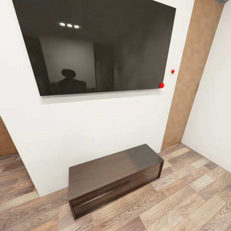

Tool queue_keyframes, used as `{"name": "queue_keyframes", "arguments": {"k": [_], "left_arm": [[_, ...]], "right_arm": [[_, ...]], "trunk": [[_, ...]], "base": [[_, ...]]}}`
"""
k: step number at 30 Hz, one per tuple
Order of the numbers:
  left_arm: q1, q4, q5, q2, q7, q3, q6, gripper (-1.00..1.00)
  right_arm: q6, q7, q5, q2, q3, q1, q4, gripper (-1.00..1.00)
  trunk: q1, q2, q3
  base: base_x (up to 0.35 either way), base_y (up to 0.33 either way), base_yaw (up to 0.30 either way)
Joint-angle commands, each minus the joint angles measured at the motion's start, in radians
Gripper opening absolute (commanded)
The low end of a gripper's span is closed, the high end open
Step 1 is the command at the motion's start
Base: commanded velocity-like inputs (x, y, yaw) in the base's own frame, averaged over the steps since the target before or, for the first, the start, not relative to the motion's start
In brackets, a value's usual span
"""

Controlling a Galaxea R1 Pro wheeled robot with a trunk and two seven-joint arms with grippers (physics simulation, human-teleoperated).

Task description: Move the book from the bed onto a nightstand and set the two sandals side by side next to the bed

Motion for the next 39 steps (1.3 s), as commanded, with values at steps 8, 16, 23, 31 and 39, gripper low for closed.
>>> {"name": "queue_keyframes", "arguments": {"k": [8,16,23,31,39], "left_arm": [[0.0,0.0,0.003,0.0,0.0,-0.001,-0.002,1.0],[0.0,0.0,0.003,0.0,0.001,-0.003,-0.002,1.0],[0.0,0.0,0.003,0.0,0.001,-0.003,-0.002,1.0],[0.0,0.0,0.003,0.0,0.001,-0.004,-0.002,1.0],[0.0,0.0,0.003,0.0,0.001,-0.005,-0.002,1.0]], "right_arm": [[-0.004,0.0,-0.001,0.0,-0.001,-0.001,0.001,1.0],[-0.003,-0.001,-0.001,0.0,-0.001,-0.001,0.001,1.0],[-0.004,-0.002,-0.001,0.0,-0.001,-0.001,0.001,1.0],[-0.004,-0.003,-0.001,0.001,-0.001,-0.001,0.001,1.0],[-0.004,-0.003,-0.001,0.001,-0.001,-0.001,0.001,1.0]], "trunk": [[0.0,-0.001,-0.001],[0.0,-0.001,-0.001],[0.0,-0.001,-0.001],[0.0,-0.001,-0.001],[0.0,-0.001,-0.001]], "base": [[0.0,0.0,0.222],[0.0,0.0,0.279],[0.0,0.0,0.283],[0.0,0.0,0.283],[0.0,0.0,0.284]]}}
